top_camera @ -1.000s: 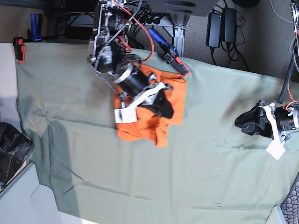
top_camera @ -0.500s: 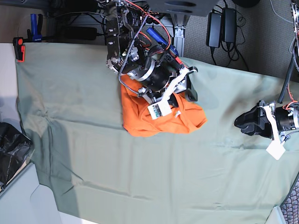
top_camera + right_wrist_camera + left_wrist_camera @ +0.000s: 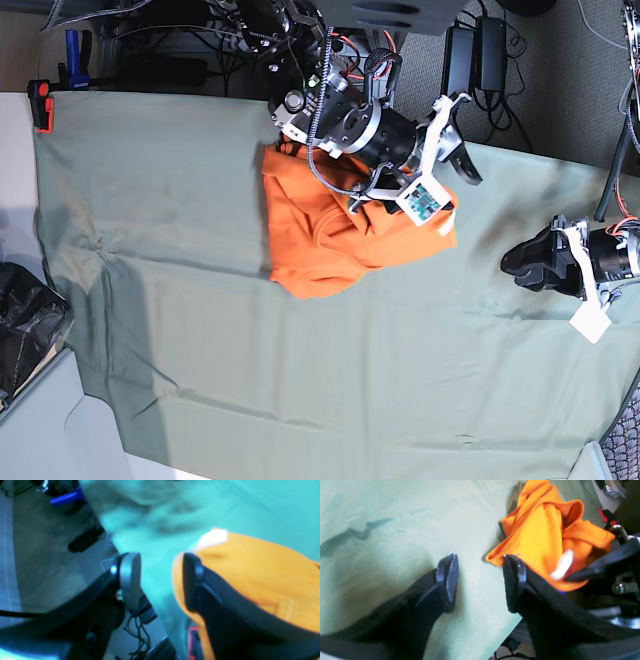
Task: Fold the T-shirt properly
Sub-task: 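Press and tuck the folded bundle with the right gripper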
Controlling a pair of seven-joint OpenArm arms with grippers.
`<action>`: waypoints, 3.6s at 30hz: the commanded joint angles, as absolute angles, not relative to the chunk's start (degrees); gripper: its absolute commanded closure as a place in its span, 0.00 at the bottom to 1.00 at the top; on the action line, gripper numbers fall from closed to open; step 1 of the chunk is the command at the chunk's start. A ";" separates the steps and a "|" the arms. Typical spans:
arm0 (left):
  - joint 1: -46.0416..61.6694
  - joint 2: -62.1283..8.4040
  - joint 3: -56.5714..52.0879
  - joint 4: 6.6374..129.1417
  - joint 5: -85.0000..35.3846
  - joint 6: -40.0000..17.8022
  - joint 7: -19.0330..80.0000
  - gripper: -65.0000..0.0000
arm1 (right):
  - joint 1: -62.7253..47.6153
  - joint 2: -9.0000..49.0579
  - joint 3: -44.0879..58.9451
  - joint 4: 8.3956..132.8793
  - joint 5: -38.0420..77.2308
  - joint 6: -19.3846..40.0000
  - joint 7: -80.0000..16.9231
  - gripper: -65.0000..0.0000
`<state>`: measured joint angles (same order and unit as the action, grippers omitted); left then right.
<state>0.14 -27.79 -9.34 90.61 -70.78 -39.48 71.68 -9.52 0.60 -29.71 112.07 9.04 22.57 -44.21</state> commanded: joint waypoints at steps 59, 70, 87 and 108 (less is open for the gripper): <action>0.95 -29.65 -9.76 91.55 -77.91 -40.00 74.56 0.88 | -10.81 8.38 -17.50 120.51 12.97 28.86 -40.97 1.00; 4.27 -31.90 6.59 99.94 -83.92 -40.00 80.00 1.00 | 0.16 8.43 -0.56 112.05 13.13 28.75 -37.21 1.00; 3.84 -26.96 24.10 102.24 -48.53 -40.00 60.36 1.00 | 13.69 8.75 -0.91 90.56 14.41 28.93 -37.12 1.00; -3.22 -21.63 24.10 84.25 -37.95 -40.00 50.46 1.00 | 13.63 10.81 -5.10 88.33 15.73 28.93 -39.29 1.00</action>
